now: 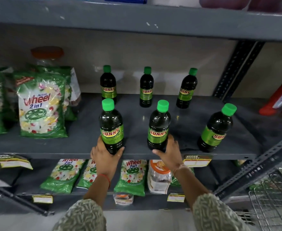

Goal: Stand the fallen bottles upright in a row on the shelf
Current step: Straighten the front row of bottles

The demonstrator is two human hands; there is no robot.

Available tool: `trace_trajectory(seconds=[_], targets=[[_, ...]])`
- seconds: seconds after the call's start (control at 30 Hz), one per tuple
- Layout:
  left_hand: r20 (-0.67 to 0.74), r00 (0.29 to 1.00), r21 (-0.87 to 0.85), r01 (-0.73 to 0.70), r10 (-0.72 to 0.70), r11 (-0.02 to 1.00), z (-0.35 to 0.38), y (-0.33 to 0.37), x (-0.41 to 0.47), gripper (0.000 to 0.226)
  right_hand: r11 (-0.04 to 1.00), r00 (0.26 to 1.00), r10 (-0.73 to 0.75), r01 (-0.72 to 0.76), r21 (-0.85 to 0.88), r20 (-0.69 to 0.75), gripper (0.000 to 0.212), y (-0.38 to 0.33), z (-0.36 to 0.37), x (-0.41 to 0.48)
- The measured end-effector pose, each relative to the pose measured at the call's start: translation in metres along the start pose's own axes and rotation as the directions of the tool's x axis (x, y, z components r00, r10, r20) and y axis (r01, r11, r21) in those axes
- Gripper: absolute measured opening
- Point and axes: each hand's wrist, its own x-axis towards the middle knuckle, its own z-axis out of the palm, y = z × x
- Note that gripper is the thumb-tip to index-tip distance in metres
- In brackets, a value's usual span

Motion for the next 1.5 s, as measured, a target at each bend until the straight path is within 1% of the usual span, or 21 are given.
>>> trace_trajectory(seconds=[0.17, 0.33, 0.47, 0.7, 0.87, 1.27, 1.5], targets=[[-0.018, 1.000, -0.009, -0.015, 0.015, 1.000, -0.017, -0.014, 0.013, 0.086, 1.000, 0.999, -0.012, 0.011, -0.023, -0.032, 0.069, -0.005, 0.009, -0.003], [-0.006, 0.999, 0.000, -0.037, 0.037, 0.999, -0.025, -0.021, 0.017, 0.084, 0.999, 0.999, -0.029, 0.028, -0.038, -0.029, 0.072, -0.007, 0.016, -0.006], [0.001, 0.999, -0.022, -0.041, 0.042, 0.999, -0.027, -0.023, 0.018, 0.083, 0.999, 1.000, -0.011, 0.011, -0.036, -0.027, 0.074, -0.008, 0.015, -0.008], [0.050, 0.996, 0.013, -0.078, 0.077, 0.997, -0.029, -0.028, 0.019, 0.091, 0.999, 1.000, -0.013, 0.012, -0.048, -0.027, 0.072, -0.006, 0.016, -0.007], [0.068, 0.997, 0.060, -0.051, 0.047, 0.997, -0.030, -0.026, 0.025, 0.092, 0.998, 0.999, -0.015, 0.013, -0.058, -0.035, 0.072, -0.005, 0.017, -0.007], [0.078, 0.996, 0.052, -0.047, 0.043, 0.998, -0.032, -0.025, 0.024, 0.090, 0.996, 0.999, -0.035, 0.033, -0.089, -0.030, 0.074, -0.007, 0.017, -0.010], [0.095, 0.996, 0.049, -0.007, 0.003, 0.999, -0.034, -0.024, 0.024, 0.087, 0.997, 1.000, -0.014, 0.013, -0.078, -0.009, 0.074, -0.010, 0.016, -0.012]])
